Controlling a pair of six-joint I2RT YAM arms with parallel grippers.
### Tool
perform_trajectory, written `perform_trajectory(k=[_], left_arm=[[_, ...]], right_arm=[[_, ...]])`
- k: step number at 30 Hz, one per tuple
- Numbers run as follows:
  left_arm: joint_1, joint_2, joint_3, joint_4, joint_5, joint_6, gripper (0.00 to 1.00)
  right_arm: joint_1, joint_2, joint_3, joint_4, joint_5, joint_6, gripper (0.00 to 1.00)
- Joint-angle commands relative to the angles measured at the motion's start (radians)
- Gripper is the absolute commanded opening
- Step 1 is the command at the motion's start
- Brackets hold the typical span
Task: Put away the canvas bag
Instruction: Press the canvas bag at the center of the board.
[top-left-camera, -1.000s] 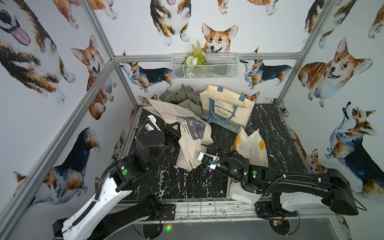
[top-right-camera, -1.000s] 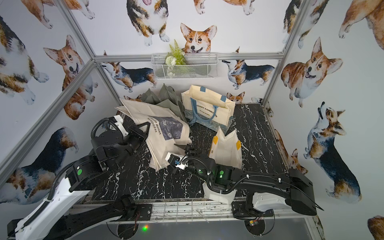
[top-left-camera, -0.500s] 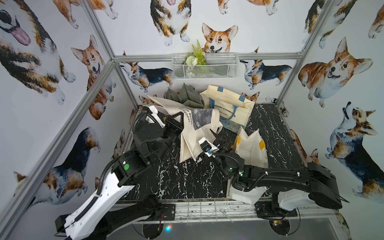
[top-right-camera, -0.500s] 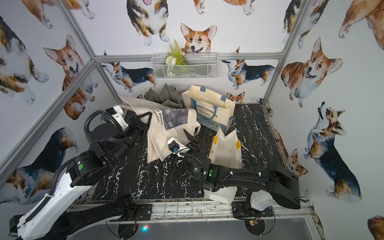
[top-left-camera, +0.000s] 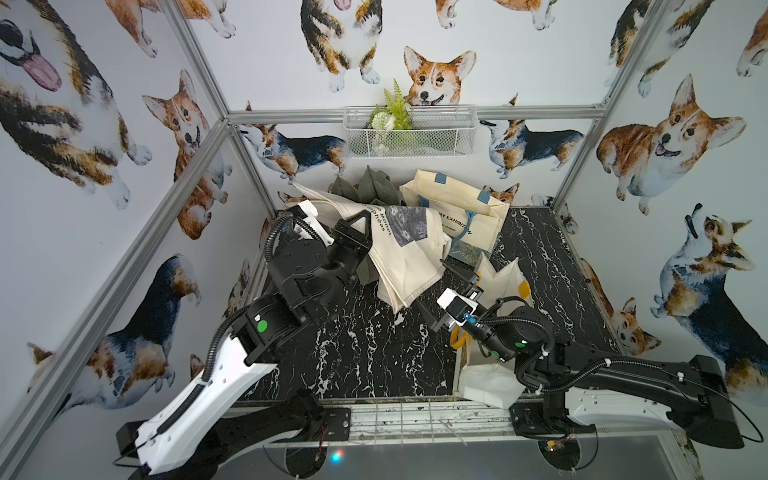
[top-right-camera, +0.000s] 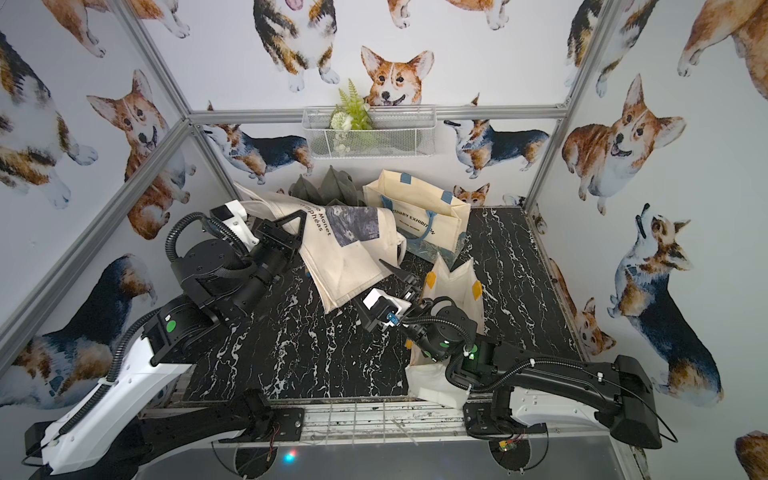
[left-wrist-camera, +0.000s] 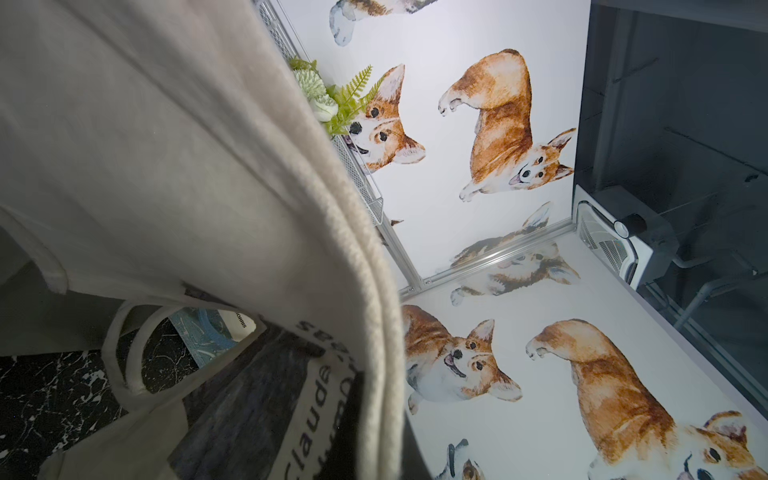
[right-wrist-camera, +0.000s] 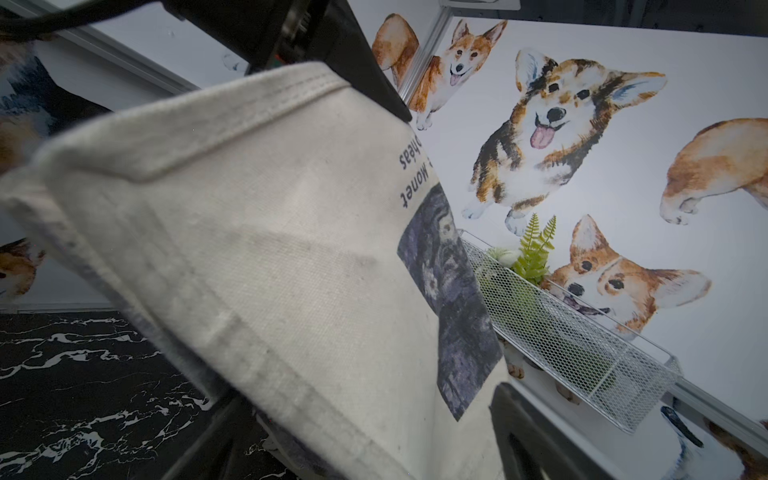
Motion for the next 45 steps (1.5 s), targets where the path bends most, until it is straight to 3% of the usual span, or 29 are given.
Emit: perform_trajectory(k=[1, 8, 15, 24, 28, 29, 32, 33, 37, 40, 45], left_arm=[[0.0, 0.016, 0.027, 0.175, -0.037, 0.031, 0.0], [0.001, 0.065, 0.085, 0.243, -0.048, 0.088, 0.0], [0.0, 0.095, 0.098, 0.257, -0.029, 0.08, 0.0], [-0.001, 0.092, 0.103, 0.268, -0.042, 0.106, 0.0], [0.0, 0.08, 0.089, 0.282, -0.042, 0.112, 0.0], [0.0, 0.077, 0.084, 0.283, -0.042, 0.113, 0.0], [0.0, 0.065, 0.07, 0.286, -0.042, 0.118, 0.0], [0.0, 0.059, 0.062, 0.287, -0.044, 0.118, 0.0], [0.0, 0.039, 0.045, 0.283, -0.034, 0.163, 0.01], [0.0, 0.025, 0.054, 0.258, 0.029, 0.275, 0.36], [0.0, -0.026, 0.056, 0.156, 0.148, 0.502, 0.6]], right_arm=[[0.007, 0.016, 0.063, -0.07, -0.1, -0.067, 1.0], [0.013, 0.061, 0.099, -0.035, -0.151, -0.047, 1.0], [0.009, 0.176, 0.139, 0.226, -0.06, -0.052, 1.0], [-0.022, 0.2, 0.172, 0.302, -0.102, 0.096, 0.99], [-0.033, 0.177, 0.151, 0.281, -0.098, 0.085, 0.81], [-0.035, 0.17, 0.146, 0.277, -0.103, 0.085, 0.7], [-0.038, 0.153, 0.138, 0.265, -0.11, 0.06, 0.15], [-0.041, 0.148, 0.14, 0.252, -0.107, 0.043, 0.02], [-0.063, 0.124, 0.161, 0.175, -0.13, 0.007, 0.0], [-0.106, 0.046, 0.21, 0.037, -0.154, -0.004, 0.0], [-0.202, -0.05, 0.34, -0.289, -0.298, 0.058, 0.0]])
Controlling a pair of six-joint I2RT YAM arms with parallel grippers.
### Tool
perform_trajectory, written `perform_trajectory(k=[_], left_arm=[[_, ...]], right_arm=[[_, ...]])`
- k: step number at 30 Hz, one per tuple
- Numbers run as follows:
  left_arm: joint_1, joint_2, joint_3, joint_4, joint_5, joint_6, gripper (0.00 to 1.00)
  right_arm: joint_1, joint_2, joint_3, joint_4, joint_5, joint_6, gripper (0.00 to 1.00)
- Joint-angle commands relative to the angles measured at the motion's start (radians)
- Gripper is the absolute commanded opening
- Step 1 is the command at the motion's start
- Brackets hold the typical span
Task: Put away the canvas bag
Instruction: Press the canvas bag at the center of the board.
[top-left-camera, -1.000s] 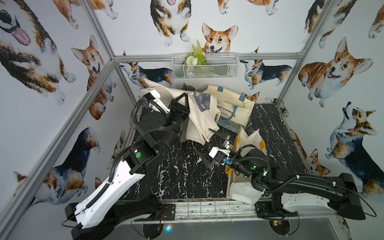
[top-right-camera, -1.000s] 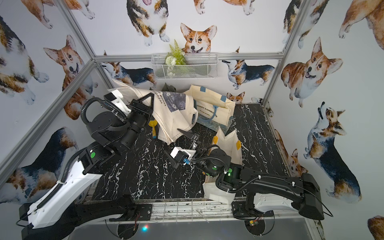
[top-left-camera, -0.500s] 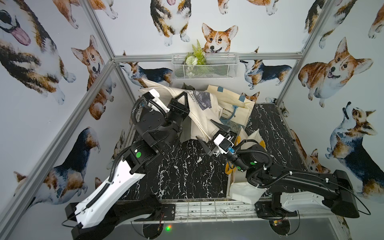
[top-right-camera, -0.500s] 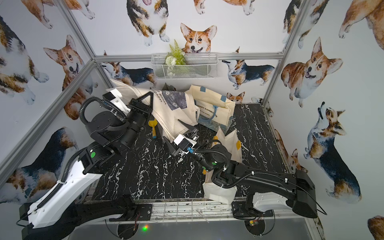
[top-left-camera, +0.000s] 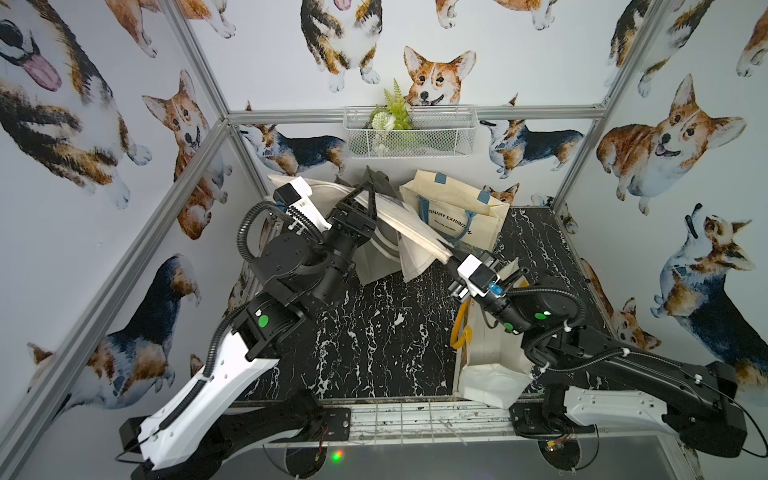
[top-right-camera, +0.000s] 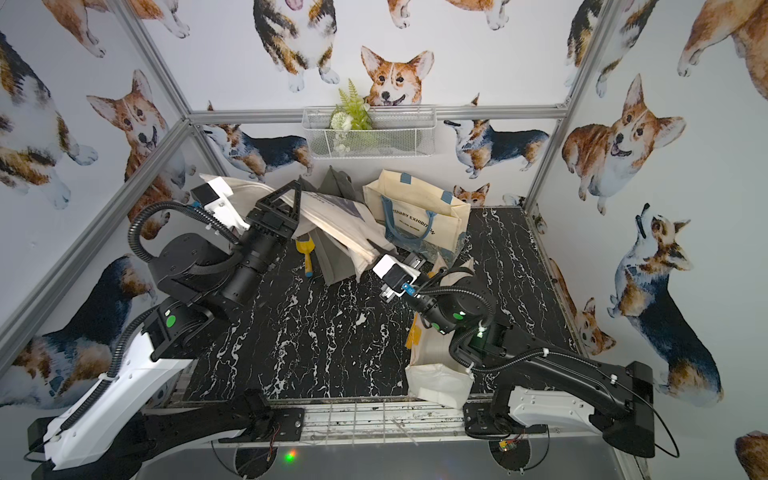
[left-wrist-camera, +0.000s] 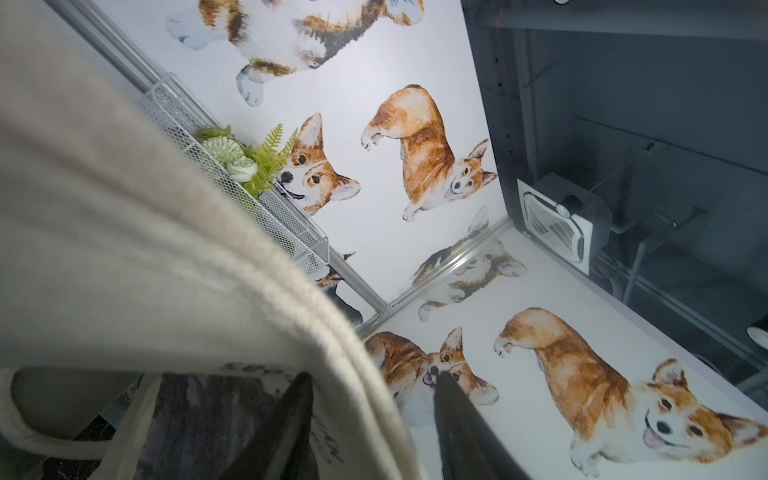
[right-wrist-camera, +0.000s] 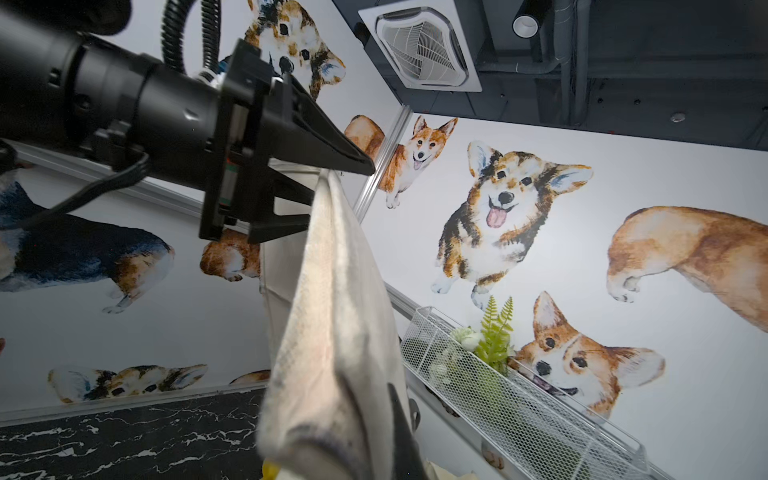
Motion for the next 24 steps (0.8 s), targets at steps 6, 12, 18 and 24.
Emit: perform_trajectory(k=[6, 12, 18, 24], left_arm=[[0.0, -0.096, 0.003, -0.196, 0.216, 0.467, 0.77], [0.0, -0.209, -0.058, -0.362, 0.28, 0.8, 0.77], [0.0, -0.25, -0.01, -0.61, 0.38, 1.037, 0.73], [0.0, -0.221, 0.033, -0.723, 0.432, 1.212, 0.72]], right_arm=[[-0.103, -0.047, 0.276, -0.553, -0.169, 0.052, 0.0], [-0.197, -0.006, 0.402, -0.817, -0.264, 0.14, 0.0], [-0.248, 0.046, 0.428, -0.929, -0.382, 0.174, 0.0], [-0.277, 0.108, 0.467, -0.971, -0.526, 0.19, 0.0]])
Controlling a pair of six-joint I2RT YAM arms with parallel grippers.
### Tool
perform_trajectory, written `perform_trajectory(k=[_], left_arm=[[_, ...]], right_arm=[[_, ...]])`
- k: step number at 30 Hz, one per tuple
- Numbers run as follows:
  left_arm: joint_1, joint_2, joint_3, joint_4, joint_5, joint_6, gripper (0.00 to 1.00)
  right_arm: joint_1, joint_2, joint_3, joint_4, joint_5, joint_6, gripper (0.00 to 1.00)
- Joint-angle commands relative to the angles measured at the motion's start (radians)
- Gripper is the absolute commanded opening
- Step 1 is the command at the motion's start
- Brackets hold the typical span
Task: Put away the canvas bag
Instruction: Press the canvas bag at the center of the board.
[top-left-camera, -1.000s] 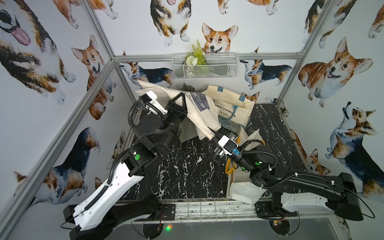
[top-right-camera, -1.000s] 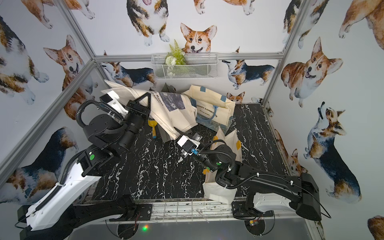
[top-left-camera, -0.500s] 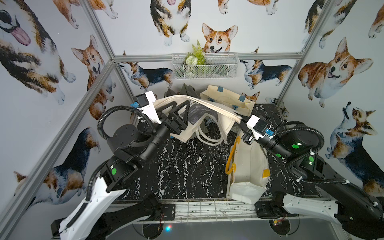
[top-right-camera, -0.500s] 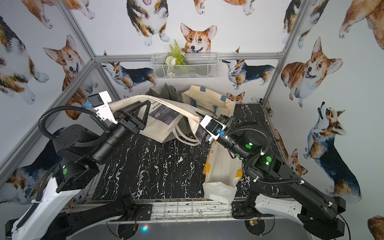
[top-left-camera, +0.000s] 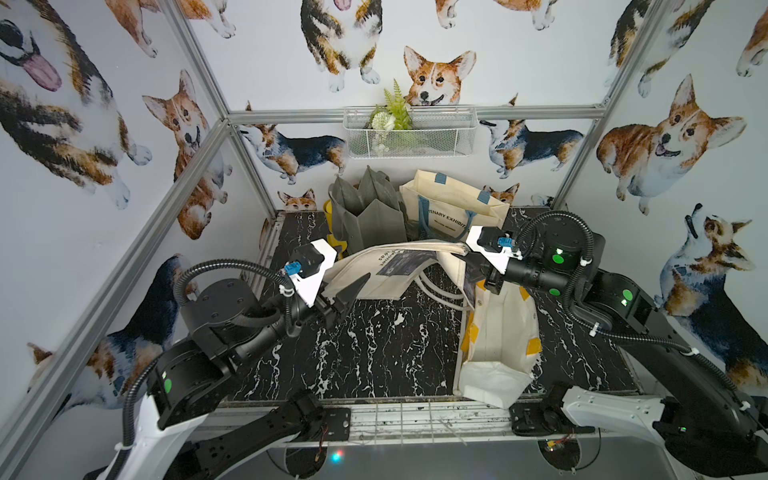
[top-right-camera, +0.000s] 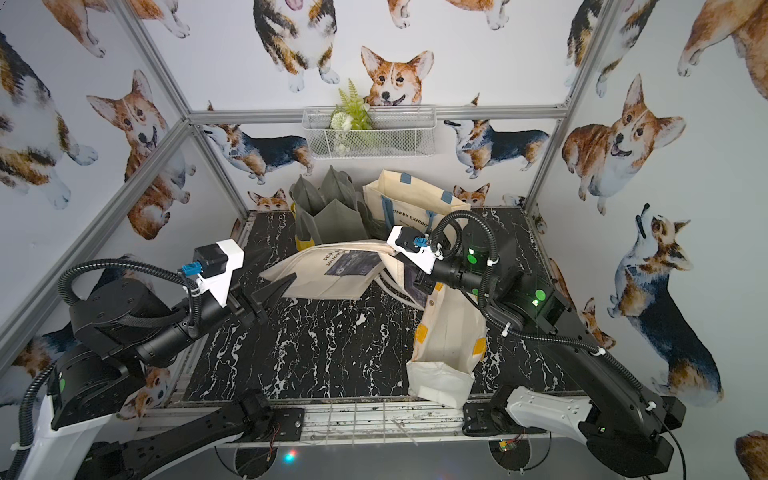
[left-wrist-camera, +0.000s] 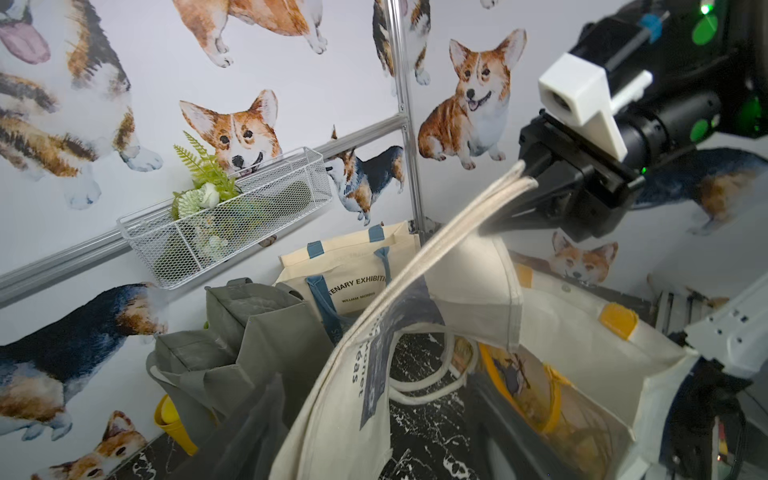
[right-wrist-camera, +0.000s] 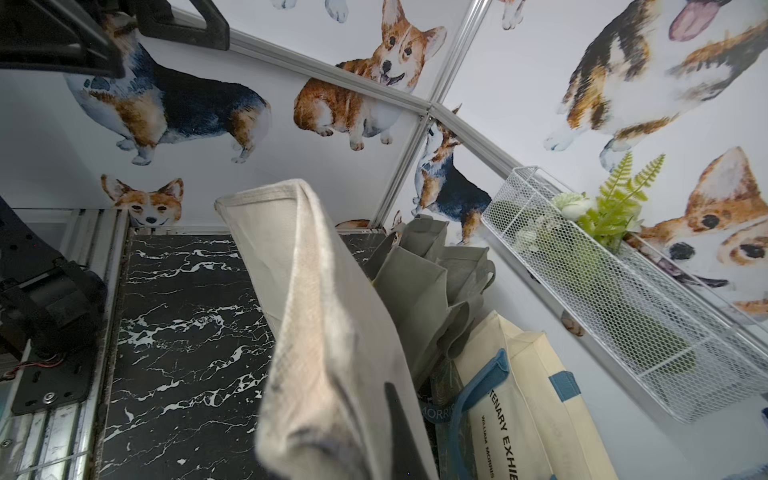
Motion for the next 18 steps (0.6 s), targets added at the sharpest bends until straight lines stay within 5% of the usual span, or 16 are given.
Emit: perform_trajectory(k=[1, 14, 18], left_arm=[[0.0, 0.023, 0.015, -0.103, 0.064, 0.19, 0.72], [-0.003, 0.127, -0.026, -0.06, 0.131, 0.349, 0.8], [-0.005, 0.136, -0.057, -0.044, 0.144, 0.315, 0.68]], right_arm=[[-0.007, 0.03, 0.025, -0.023, -0.135, 0.03, 0.0], [-0.007, 0.112, 0.005, -0.007, -0.27, 0.072, 0.0], [-0.007, 0.124, -0.006, 0.024, -0.312, 0.09, 0.0]])
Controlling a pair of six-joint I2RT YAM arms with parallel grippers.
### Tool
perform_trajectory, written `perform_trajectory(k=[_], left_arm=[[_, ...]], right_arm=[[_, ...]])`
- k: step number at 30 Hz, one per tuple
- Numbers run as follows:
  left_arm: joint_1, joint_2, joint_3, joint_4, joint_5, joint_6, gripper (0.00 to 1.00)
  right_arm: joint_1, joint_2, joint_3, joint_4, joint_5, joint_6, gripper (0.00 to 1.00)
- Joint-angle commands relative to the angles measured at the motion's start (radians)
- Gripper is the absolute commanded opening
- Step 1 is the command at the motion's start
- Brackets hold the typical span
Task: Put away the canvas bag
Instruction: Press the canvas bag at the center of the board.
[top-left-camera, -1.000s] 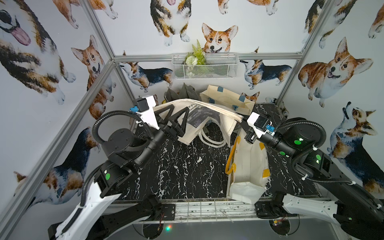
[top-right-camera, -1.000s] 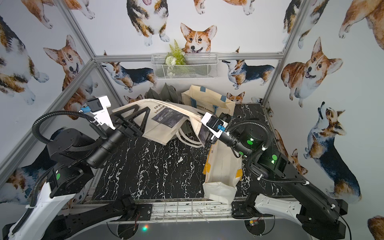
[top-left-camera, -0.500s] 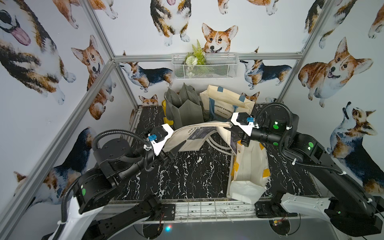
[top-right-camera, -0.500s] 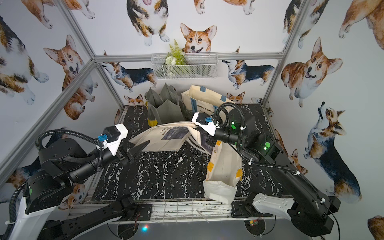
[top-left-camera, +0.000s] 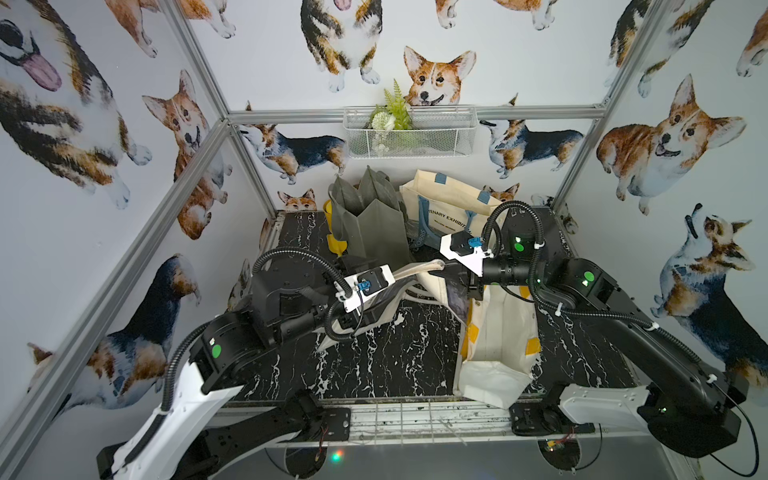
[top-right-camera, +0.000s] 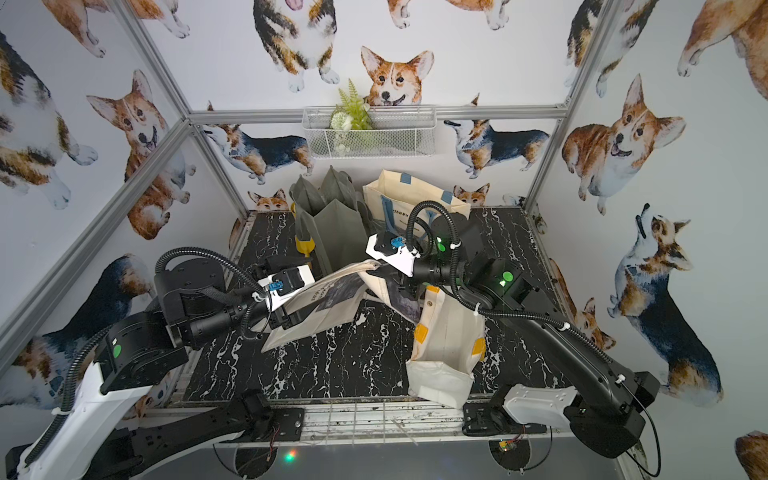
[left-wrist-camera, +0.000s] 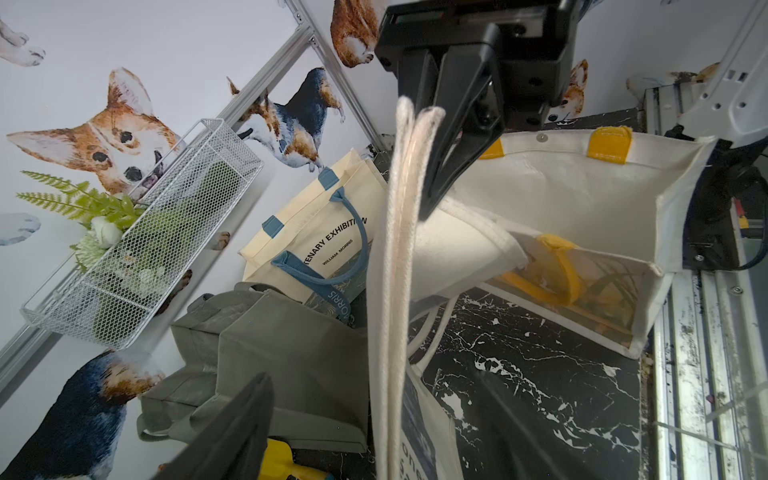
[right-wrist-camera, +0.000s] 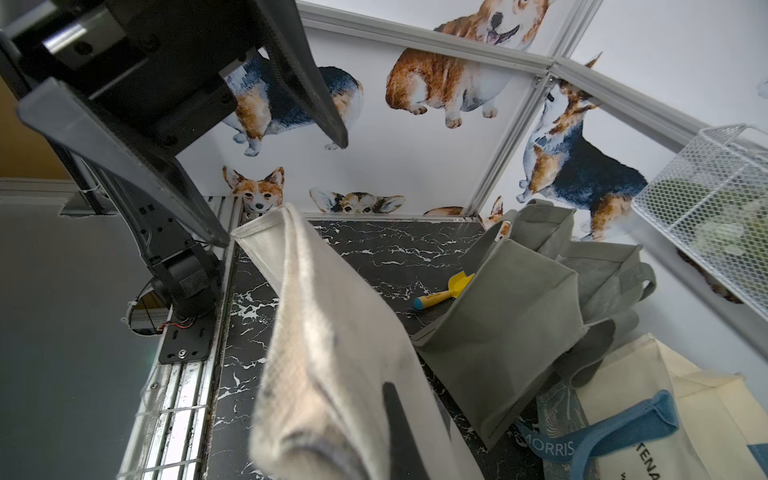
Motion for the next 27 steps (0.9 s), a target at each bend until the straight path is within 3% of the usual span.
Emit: perform_trajectory(k=[1, 2, 4, 9, 17, 19, 22, 24, 26, 27], left_arm=[[-0.001, 0.0, -0.038, 0.061, 0.019, -0.005, 0.61], [-0.001, -0.001, -0.048, 0.079, 0.018, -0.019, 0.52], [-0.001, 0.006, -0.052, 0.087, 0.037, -0.053, 0.44], [-0.003, 0.02, -0.075, 0.093, 0.0, -0.101, 0.46], [-0.004, 0.05, -0.105, 0.114, 0.034, -0.119, 0.45], [-0.004, 0.056, -0.113, 0.129, 0.031, -0.124, 0.36], [-0.004, 0.054, -0.126, 0.154, -0.003, -0.126, 0.02], [-0.004, 0.04, -0.139, 0.164, -0.016, -0.124, 0.0], [-0.004, 0.005, -0.168, 0.191, -0.024, -0.128, 0.0], [-0.004, -0.014, -0.184, 0.206, -0.022, -0.128, 0.0]], right_arm=[[0.001, 0.011, 0.0, 0.056, -0.07, 0.04, 0.0], [0.002, 0.015, -0.002, 0.056, -0.073, 0.039, 0.0], [0.002, 0.016, -0.012, 0.067, -0.069, 0.04, 0.0], [0.003, 0.006, -0.039, 0.098, -0.097, 0.051, 0.0], [0.003, -0.003, -0.067, 0.148, -0.109, 0.074, 0.0], [0.005, -0.001, -0.068, 0.147, -0.108, 0.076, 0.0], [0.005, -0.003, -0.079, 0.155, -0.091, 0.092, 0.04], [0.005, -0.016, -0.092, 0.163, -0.057, 0.112, 0.18], [0.005, -0.038, -0.094, 0.152, 0.001, 0.145, 0.54], [0.004, -0.053, -0.099, 0.149, 0.028, 0.158, 0.62]])
